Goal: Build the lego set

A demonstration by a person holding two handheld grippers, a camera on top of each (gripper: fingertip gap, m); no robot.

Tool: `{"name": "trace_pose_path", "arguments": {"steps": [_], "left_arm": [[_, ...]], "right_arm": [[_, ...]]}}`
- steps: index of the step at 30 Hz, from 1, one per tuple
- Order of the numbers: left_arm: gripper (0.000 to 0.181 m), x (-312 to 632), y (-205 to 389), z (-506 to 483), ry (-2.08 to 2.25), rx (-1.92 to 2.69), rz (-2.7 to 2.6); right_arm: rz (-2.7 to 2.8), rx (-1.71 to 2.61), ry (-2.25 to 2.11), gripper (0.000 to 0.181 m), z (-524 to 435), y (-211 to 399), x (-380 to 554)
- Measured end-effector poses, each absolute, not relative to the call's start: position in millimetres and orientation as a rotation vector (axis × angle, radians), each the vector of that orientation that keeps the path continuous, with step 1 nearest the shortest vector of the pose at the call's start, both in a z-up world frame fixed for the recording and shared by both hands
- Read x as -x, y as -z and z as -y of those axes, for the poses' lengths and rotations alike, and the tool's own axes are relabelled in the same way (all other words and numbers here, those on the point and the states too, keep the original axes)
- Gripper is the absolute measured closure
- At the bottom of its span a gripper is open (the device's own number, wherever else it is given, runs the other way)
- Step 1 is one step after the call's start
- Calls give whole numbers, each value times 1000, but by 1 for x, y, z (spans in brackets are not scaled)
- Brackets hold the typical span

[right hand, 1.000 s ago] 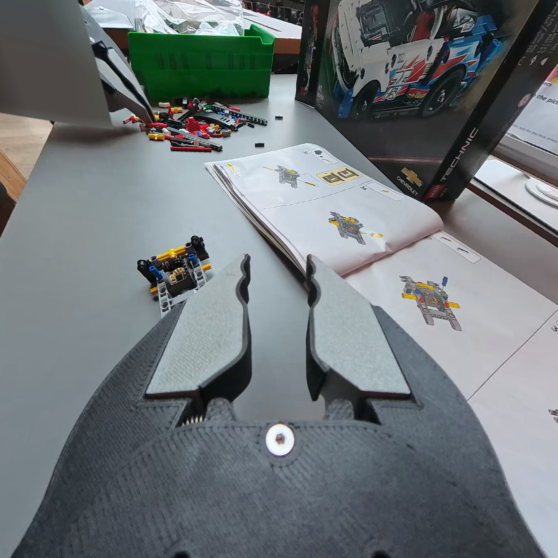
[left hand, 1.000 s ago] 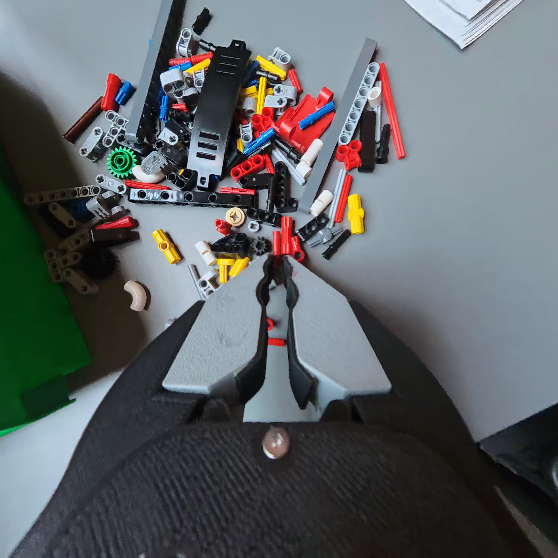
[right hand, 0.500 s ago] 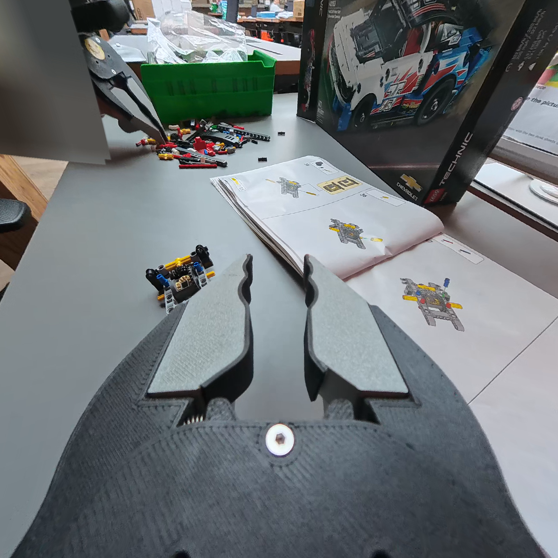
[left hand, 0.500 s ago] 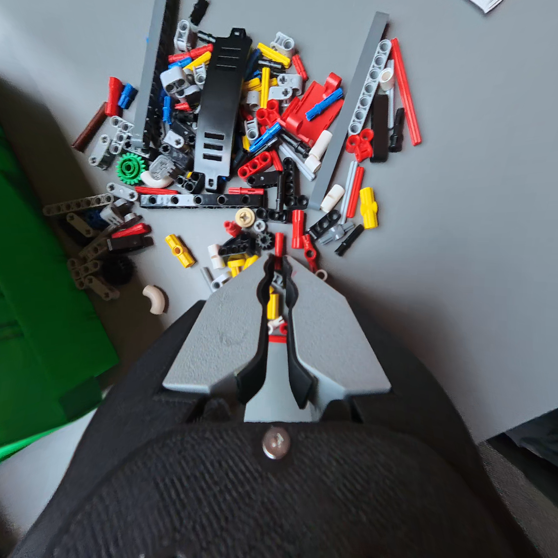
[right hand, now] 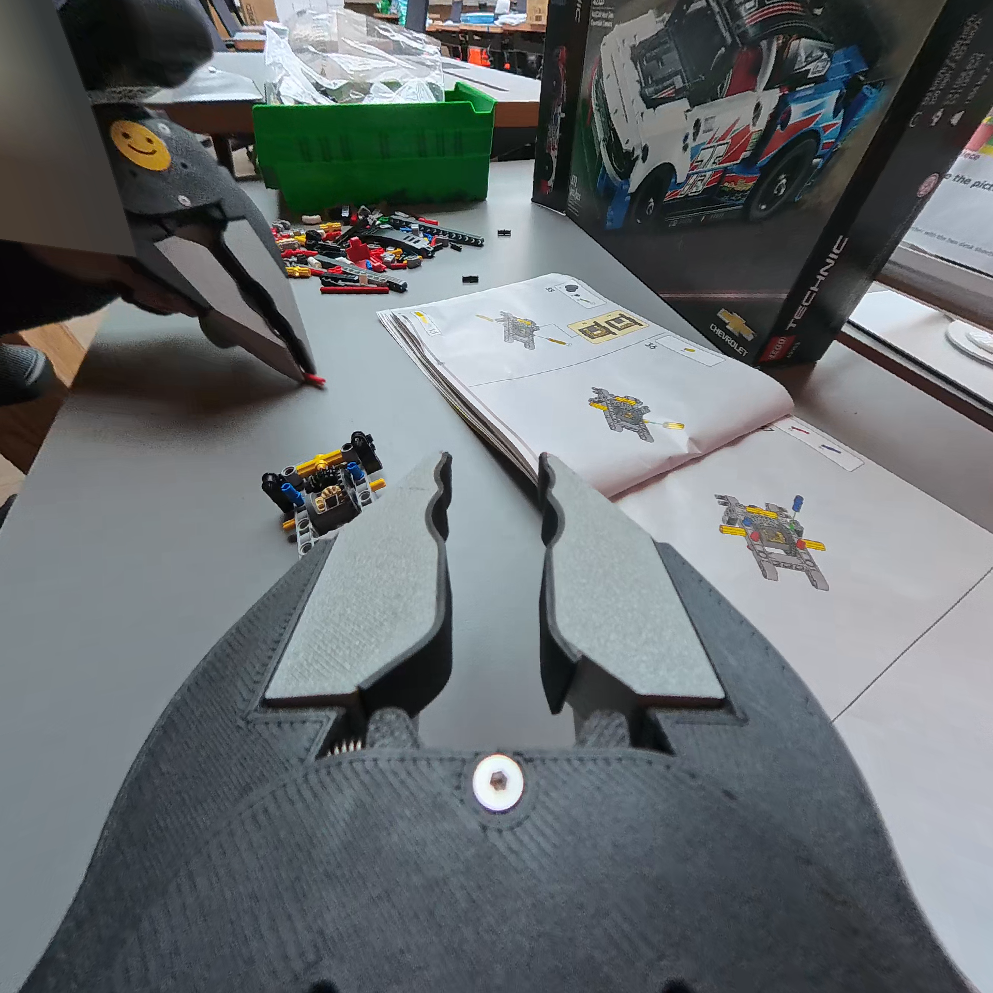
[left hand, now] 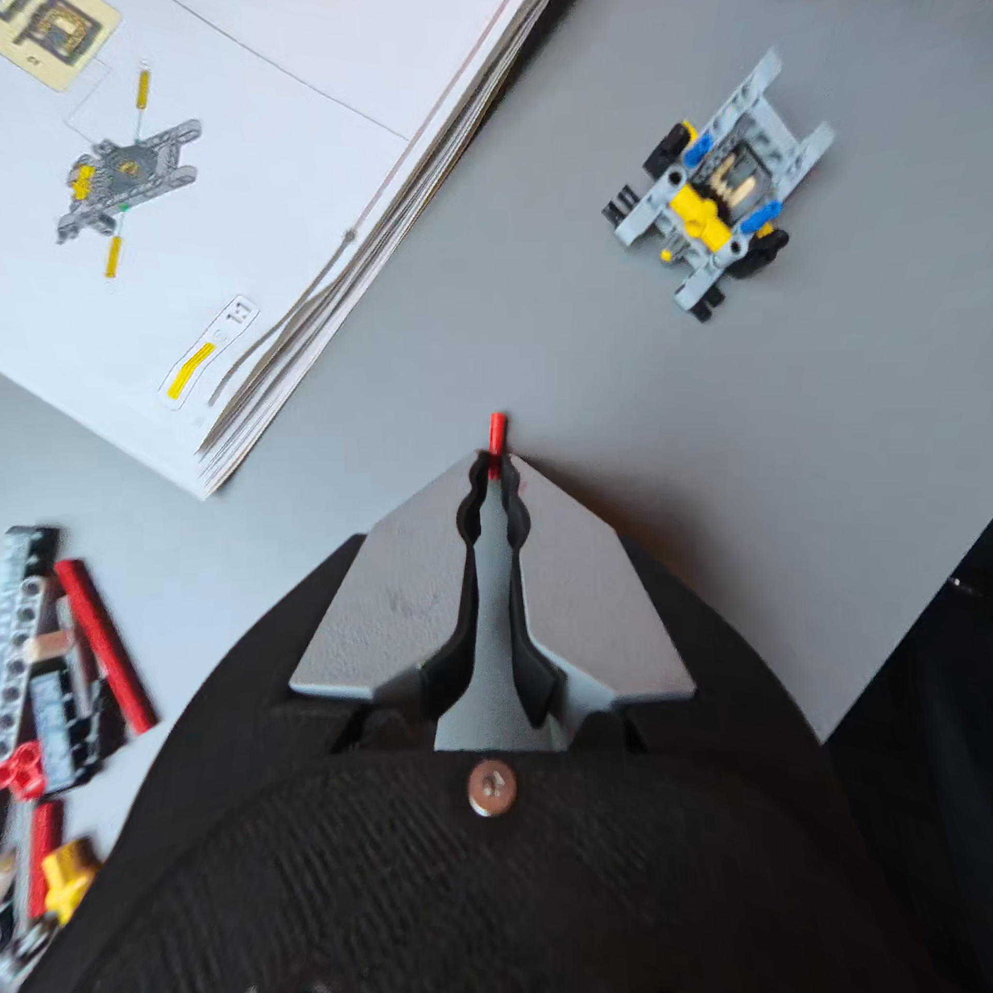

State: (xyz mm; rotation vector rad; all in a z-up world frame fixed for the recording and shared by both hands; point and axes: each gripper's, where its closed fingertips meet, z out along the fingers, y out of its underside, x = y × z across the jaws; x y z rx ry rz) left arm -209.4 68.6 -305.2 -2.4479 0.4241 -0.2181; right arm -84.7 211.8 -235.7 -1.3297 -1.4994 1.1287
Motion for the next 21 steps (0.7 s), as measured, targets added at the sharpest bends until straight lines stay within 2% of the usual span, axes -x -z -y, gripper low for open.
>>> {"name": "trace_pose_path", "arguments": {"steps": [4, 7, 16, 19, 21], "left_arm": [[178, 186, 305, -92, 331, 2374, -392], [154, 189, 300, -91, 405, 2363, -318], [156, 314, 268, 16, 161, 2272, 81], [169, 386, 271, 71, -26, 2303, 271], [169, 421, 277, 94, -96, 2333, 359]], "right_arm": [[1512, 1336, -1119, 153, -211, 238, 86], [1514, 1328, -1111, 153, -211, 237, 85], [1503, 1340, -1120, 153, -212, 237, 85], [1497, 1351, -1117, 153, -214, 237, 85], [1494, 1361, -1110, 153, -216, 238, 86]]}}
